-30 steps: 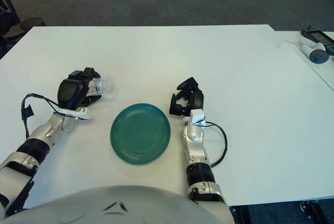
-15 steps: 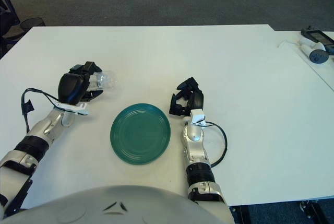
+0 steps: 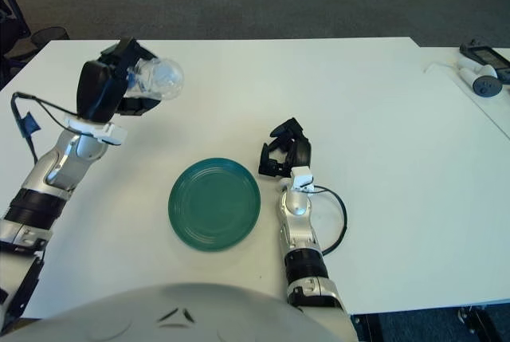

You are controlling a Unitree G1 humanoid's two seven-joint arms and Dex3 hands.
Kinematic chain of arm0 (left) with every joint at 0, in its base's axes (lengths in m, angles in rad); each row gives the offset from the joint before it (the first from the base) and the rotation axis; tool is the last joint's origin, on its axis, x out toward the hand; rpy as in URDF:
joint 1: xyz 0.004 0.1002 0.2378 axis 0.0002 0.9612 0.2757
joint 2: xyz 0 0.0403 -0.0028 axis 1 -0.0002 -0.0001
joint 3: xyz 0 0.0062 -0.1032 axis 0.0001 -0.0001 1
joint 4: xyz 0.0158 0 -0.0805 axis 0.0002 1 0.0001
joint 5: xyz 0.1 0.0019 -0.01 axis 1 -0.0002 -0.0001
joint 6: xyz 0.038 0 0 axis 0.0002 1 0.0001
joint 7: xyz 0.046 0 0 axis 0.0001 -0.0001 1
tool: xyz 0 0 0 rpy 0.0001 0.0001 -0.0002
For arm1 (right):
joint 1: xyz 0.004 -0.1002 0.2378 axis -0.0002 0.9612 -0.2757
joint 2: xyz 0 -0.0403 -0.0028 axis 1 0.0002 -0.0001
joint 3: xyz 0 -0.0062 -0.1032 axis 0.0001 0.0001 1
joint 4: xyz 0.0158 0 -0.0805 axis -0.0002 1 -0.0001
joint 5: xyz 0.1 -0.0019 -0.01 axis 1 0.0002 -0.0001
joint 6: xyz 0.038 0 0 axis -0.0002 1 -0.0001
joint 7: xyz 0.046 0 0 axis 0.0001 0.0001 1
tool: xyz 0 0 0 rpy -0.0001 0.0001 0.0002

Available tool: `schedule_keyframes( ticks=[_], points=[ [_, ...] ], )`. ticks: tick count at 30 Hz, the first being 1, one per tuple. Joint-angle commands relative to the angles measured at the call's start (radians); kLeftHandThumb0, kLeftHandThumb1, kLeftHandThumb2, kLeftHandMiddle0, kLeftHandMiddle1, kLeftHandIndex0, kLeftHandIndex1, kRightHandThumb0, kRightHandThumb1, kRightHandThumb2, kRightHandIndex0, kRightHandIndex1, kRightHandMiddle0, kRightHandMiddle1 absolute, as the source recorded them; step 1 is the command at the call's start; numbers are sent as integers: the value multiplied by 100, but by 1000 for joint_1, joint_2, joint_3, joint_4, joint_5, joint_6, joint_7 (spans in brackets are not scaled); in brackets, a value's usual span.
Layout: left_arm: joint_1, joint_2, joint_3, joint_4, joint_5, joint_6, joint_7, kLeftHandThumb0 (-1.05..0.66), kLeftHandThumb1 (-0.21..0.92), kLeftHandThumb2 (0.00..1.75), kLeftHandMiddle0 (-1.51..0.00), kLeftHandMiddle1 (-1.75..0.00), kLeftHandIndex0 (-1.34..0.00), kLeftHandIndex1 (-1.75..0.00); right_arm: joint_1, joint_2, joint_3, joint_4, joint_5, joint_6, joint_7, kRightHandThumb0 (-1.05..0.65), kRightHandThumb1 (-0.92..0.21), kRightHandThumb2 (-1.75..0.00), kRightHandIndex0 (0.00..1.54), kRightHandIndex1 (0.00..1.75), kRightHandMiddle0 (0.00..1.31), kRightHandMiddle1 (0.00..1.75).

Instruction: Put the bottle into the plate.

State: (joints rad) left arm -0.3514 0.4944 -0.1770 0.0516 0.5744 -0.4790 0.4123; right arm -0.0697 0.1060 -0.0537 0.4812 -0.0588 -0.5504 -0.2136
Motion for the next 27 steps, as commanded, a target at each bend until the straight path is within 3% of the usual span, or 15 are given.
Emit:
schedule_keyframes(
  ticks=[1, 5, 11, 18, 21, 27],
  points=[
    [-14, -13, 17, -40, -36, -14, -57, -46, 33, 129, -116, -175, -59, -175, 84, -8, -24, 107, 27, 17, 11, 0, -7, -158, 83, 166, 57, 175],
    [-12, -50, 0, -122, -87, -6, -149, -46, 33, 129, -115, -175, -59, -175, 79, -10, -26, 118, 32, 4, 25, 0, -7, -159, 82, 167, 57, 175],
    [-10, -120, -65, -239, -153, 78, -326, -47, 31, 132, -115, -175, -61, -175, 66, -8, -33, 139, 20, -10, 17, 0, -7, -159, 81, 168, 57, 175],
    [11, -90, -85, -264, -269, 33, -522, -47, 31, 132, -114, -175, -61, -175, 68, -4, -30, 129, 10, -7, 8, 0, -7, -157, 82, 166, 57, 175],
    [20, -73, -102, -266, -274, -10, -580, -47, 31, 132, -114, -175, -61, -175, 71, 0, -29, 117, 6, -1, -2, 0, -8, -157, 82, 165, 57, 175],
    [37, -68, -144, -273, -244, -16, -667, -46, 33, 130, -114, -175, -60, -175, 71, 5, -25, 105, -22, 11, -47, 0, -5, -160, 84, 166, 59, 175]
  ],
)
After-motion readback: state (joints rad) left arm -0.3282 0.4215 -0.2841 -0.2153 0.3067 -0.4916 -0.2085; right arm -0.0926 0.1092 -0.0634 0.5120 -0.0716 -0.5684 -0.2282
